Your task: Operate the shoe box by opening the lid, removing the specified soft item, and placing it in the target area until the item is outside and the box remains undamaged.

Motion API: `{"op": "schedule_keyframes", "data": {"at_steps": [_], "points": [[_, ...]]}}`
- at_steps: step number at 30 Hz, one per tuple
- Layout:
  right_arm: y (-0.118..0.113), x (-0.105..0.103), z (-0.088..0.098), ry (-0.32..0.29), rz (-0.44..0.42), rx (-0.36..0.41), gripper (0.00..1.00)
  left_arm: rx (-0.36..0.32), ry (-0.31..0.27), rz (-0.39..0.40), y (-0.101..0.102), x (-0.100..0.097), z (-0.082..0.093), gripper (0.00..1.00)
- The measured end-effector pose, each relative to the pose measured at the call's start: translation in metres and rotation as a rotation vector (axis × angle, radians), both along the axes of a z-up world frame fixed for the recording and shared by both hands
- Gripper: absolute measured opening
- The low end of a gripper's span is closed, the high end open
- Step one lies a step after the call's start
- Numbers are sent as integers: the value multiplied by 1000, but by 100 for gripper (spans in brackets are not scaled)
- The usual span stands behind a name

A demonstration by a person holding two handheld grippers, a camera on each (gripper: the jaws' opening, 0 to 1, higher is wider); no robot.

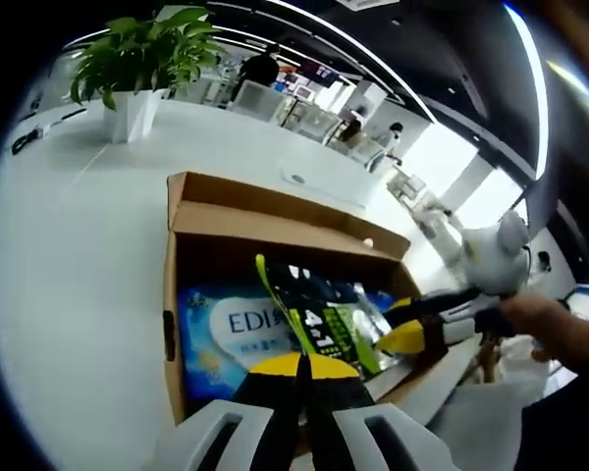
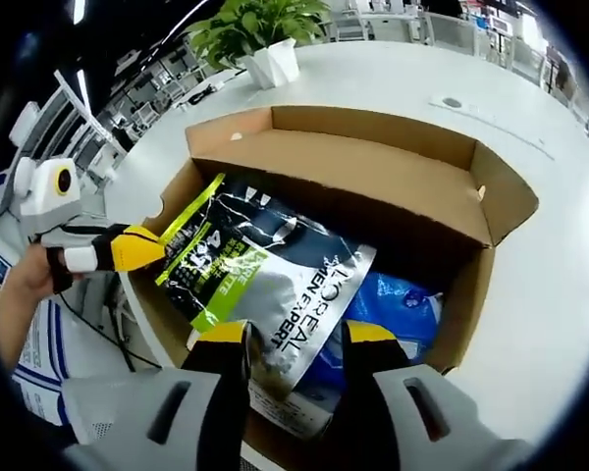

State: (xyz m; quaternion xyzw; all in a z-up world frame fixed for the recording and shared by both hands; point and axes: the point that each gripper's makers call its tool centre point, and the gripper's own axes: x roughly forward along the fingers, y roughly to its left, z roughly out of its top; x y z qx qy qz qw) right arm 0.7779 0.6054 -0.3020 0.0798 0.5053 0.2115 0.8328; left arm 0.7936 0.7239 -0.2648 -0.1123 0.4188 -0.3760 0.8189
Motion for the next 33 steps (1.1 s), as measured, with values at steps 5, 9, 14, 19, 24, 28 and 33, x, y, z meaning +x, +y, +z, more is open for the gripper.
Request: {"op": "schedule_keyframes", "data": {"at_steps": [5,9,14,19,24,28,33], "points": [[2,-2,1,13,-8,34,33,-5,-4,-5,-1,-1,-1,0],[2,4,6,-18,-36,61,25,-10,-10,-8,-1,-2,0,0],[-1,4,6,-32,-24,38,16,-9,-16,-18,-4,-4,0,0],[-8,4,5,-55,-19,-8,3,-9,-26,-15,-3,-5,3,0],[-7,-1,7,-57,-24,0,2,-10,-33,-7,-2,-5,6,0],[-7,-1,12,-67,-27,3,1,-11,-37,-3,-1,-7,9,0],[-6,-2,19,-75,-41,23,0,-5,-43,-8,-1,-10,12,0]]}}
